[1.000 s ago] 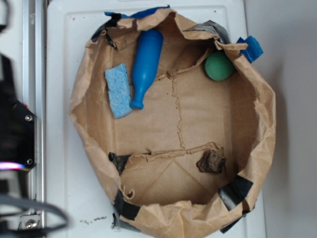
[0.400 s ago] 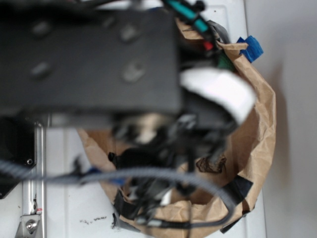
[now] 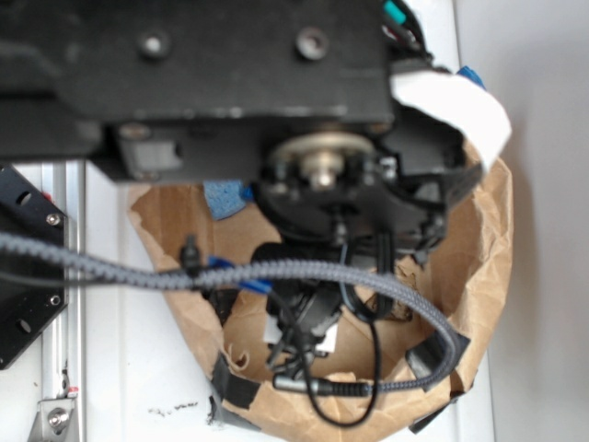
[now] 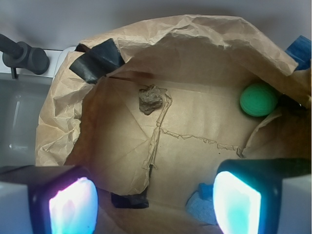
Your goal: Grab the rock.
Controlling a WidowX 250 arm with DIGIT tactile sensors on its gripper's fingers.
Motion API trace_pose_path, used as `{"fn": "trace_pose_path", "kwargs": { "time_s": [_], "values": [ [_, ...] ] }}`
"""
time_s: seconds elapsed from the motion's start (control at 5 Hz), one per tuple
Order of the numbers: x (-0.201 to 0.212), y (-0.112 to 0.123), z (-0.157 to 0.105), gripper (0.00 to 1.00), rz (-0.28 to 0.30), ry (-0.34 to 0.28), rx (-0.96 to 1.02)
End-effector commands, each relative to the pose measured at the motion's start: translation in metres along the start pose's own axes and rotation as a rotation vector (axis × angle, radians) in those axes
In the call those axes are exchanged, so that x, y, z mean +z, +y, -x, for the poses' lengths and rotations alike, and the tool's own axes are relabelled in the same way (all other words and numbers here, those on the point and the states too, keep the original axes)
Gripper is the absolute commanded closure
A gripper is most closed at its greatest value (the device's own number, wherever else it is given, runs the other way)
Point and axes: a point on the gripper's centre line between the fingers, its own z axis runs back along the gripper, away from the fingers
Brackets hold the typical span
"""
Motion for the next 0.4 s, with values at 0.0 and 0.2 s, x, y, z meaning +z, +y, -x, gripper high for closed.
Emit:
{"fn": "trace_pose_path", "kwargs": {
  "time_s": [0.0, 0.2],
  "values": [
    [-0.012, 0.005, -0.007, 0.0, -0.036, -0.087, -0.03],
    [-0.037, 0.011, -0.005, 0.0, -0.057, -0.111, -0.069]
  ]
}}
